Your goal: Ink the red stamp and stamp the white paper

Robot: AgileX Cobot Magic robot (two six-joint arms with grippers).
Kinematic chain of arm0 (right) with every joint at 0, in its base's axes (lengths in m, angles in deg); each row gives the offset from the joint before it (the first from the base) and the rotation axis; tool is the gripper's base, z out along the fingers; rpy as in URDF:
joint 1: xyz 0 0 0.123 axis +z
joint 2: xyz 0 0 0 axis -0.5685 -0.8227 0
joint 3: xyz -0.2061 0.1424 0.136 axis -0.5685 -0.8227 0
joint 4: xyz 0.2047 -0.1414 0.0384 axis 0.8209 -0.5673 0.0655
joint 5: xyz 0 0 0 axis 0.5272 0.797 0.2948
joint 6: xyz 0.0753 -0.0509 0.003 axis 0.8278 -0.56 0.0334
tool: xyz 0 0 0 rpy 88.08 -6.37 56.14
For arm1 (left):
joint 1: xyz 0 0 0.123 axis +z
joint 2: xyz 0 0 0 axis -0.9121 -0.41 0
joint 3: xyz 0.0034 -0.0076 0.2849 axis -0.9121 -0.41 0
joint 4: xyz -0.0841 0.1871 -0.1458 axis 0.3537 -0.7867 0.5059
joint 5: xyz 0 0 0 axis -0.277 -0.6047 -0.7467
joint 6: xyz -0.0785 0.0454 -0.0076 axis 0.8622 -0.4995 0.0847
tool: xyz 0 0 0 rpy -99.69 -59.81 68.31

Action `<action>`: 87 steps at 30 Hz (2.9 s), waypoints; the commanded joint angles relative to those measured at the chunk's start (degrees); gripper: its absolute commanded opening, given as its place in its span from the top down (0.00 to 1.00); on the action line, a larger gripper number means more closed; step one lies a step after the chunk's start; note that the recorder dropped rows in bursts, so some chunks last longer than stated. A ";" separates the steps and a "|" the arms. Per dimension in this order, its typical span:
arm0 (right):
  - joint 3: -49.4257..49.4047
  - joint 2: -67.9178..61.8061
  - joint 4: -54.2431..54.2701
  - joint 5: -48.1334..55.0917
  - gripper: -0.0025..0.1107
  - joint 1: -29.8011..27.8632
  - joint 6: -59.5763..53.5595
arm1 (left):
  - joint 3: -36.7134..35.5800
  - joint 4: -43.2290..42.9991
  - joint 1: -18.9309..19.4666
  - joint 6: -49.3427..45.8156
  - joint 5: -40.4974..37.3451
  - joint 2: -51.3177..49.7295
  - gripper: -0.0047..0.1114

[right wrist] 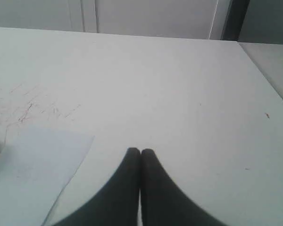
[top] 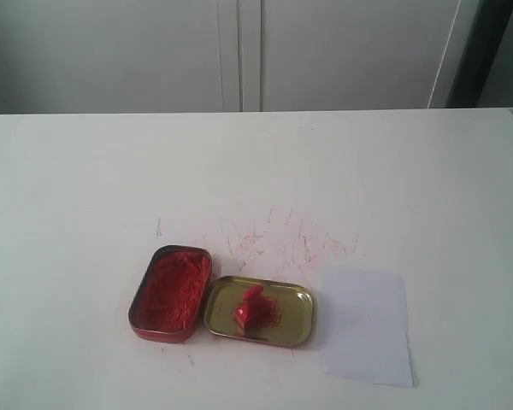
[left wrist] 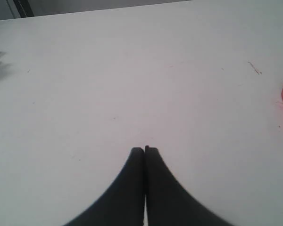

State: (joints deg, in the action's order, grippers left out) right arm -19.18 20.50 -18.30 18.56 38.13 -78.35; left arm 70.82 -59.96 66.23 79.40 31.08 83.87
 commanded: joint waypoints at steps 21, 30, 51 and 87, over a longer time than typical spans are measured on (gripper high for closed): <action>-0.30 0.22 0.00 -1.15 0.98 -0.29 0.35 | -0.10 0.33 -0.03 0.22 0.05 0.02 0.96; -0.30 0.22 0.00 -15.78 0.98 -0.29 0.35 | -0.10 0.33 -0.03 0.22 0.05 0.02 0.96; -0.30 0.22 0.00 -32.56 0.98 -0.29 0.35 | -0.10 0.33 -0.03 0.22 0.05 0.02 0.96; 22.65 -17.28 0.00 -2.63 0.98 -0.29 0.35 | -0.10 0.33 -0.03 0.22 0.05 0.02 0.96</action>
State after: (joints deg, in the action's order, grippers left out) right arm 1.07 6.57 -18.30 14.03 38.13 -78.20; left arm 70.82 -59.96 66.23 79.40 31.08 83.87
